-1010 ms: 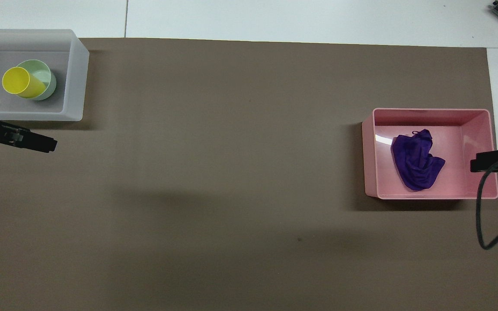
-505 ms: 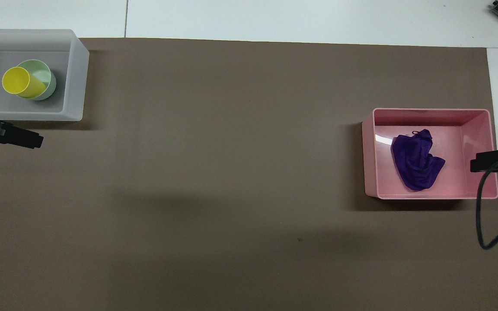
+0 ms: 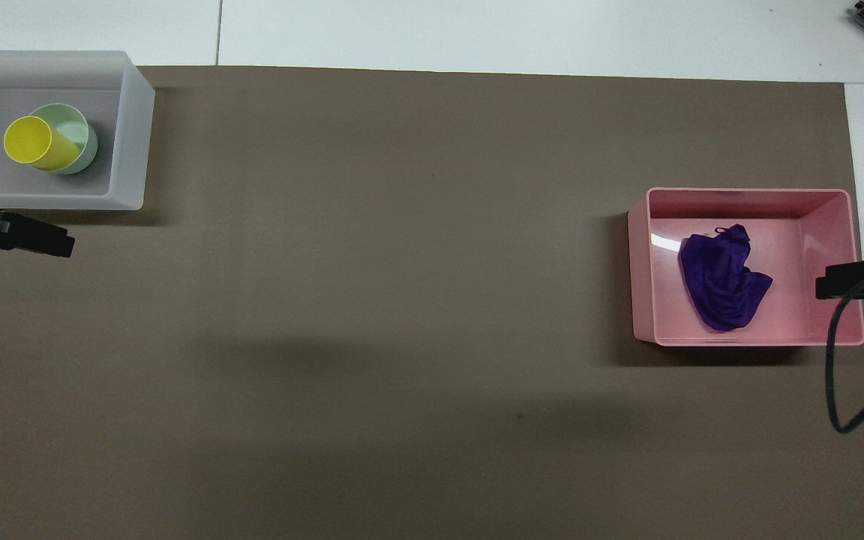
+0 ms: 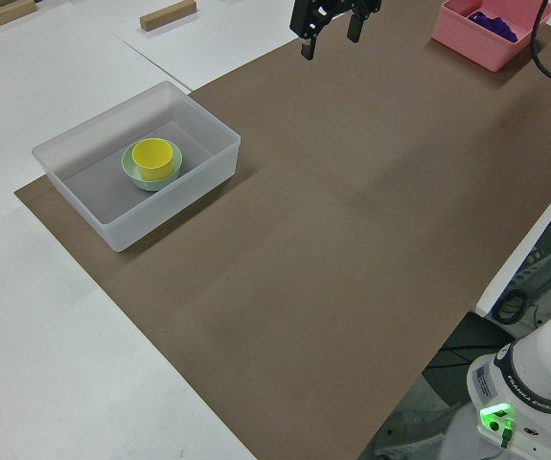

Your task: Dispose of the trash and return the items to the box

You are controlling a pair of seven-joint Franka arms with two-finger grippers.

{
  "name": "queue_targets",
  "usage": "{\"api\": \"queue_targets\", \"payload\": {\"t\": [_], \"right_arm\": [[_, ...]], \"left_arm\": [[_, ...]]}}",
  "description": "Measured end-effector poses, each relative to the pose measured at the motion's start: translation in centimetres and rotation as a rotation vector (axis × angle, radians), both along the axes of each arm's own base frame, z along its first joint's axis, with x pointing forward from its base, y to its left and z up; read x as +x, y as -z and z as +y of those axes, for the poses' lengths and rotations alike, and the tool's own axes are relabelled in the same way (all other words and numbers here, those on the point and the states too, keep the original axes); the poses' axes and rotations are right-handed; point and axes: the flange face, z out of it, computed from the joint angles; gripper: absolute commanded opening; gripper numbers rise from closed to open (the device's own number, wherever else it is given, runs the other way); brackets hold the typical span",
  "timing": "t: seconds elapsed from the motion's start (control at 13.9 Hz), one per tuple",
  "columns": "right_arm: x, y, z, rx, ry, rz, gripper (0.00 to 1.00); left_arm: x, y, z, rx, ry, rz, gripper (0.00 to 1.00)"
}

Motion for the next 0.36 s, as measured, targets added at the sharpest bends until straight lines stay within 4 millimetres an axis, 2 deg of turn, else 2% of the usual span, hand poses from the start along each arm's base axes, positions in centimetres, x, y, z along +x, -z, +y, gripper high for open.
{"api": "queue_targets", "payload": {"t": [0.36], "right_arm": [[0.0,0.01,0.0,0.0,0.0,0.0,1.0]], "left_arm": [[-0.17,0.15,0.05,0.001,-0.008,0.017,1.0]]}}
